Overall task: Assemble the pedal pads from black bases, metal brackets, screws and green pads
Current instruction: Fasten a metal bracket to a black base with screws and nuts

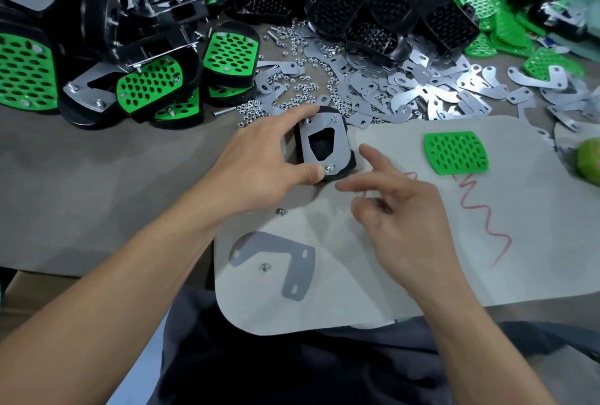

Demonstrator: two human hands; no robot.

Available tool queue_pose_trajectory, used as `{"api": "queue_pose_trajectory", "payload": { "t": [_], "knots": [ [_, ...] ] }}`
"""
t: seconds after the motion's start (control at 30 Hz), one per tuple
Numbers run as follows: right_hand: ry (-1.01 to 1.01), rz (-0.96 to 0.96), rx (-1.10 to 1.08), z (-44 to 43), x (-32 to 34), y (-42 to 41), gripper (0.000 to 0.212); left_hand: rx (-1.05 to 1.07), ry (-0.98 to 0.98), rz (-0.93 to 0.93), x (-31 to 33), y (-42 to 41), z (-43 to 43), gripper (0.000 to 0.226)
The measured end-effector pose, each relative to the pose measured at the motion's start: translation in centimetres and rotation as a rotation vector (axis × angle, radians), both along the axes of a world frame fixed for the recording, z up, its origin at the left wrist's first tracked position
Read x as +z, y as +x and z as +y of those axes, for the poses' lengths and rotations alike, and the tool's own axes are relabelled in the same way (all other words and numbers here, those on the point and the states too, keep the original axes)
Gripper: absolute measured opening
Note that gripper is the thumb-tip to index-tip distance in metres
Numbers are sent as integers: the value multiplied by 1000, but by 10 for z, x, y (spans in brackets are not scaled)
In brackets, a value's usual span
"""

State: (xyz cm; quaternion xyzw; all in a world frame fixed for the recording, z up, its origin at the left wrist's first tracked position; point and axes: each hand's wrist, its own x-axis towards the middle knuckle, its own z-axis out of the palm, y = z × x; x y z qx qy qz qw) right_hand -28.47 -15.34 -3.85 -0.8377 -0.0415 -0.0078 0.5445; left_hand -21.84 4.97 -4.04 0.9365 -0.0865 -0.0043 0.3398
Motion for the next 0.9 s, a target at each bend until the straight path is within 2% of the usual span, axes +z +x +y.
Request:
{"api": "queue_pose_trajectory", "payload": {
  "t": [0.03,0.1,0.17,0.27,0.33,0.4,0.43,0.53,0.6,0.63,0.9],
  "knots": [
    [14,-11,-41,1,1,2,44,-6,-1,4,0,0,0,89],
    [-83,-57,-78,5,5,9,38,-14,3,15,0,0,1,91],
    [-323,-131,-60,10,16,21,28,-13,6,21,1,0,1,91],
    [-760,-213,100,19,41,39,14,8,1,18,1,-1,0,89],
    [-1032,-270,246,28,59,44,13,20,8,24,1,0,-1,88],
    [-1178,-356,373,36,70,41,16,18,-2,36,2,-1,-1,90],
    [-1209,-397,432,41,74,38,22,11,-5,35,3,-2,-1,90],
    [-1263,-451,528,49,72,32,19,-10,2,23,4,-3,0,82],
    [-1328,-468,528,51,65,32,46,-3,9,32,4,-3,1,78],
    [-1361,-476,524,51,64,32,51,7,13,38,4,-3,1,78],
    [-1381,-498,579,44,62,34,32,-5,43,42,4,-2,2,80]
  ]
}}
